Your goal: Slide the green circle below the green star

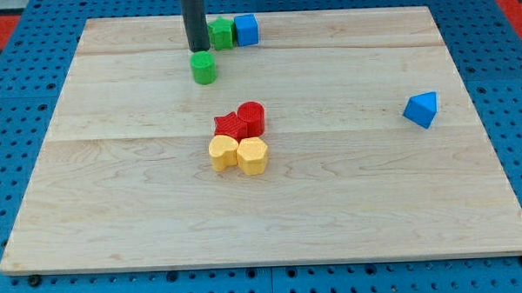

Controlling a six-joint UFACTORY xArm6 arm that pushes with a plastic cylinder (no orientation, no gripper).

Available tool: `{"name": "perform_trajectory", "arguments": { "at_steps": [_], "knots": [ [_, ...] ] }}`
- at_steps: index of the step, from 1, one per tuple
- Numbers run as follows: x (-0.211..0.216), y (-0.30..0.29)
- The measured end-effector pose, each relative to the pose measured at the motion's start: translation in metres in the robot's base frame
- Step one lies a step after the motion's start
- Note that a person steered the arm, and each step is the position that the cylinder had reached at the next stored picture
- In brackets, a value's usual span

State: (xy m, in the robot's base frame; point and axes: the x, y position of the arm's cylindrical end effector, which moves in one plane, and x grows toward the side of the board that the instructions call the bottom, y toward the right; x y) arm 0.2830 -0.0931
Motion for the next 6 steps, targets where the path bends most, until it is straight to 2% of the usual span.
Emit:
{"name": "perform_trajectory", "arguments": {
  "at_steps": [2,3,4,6],
  "knots": [
    [0.049,-0.059],
    [0.064,-0.007],
    [0.059,0.027],
    [0.039,0.058]
  ]
}}
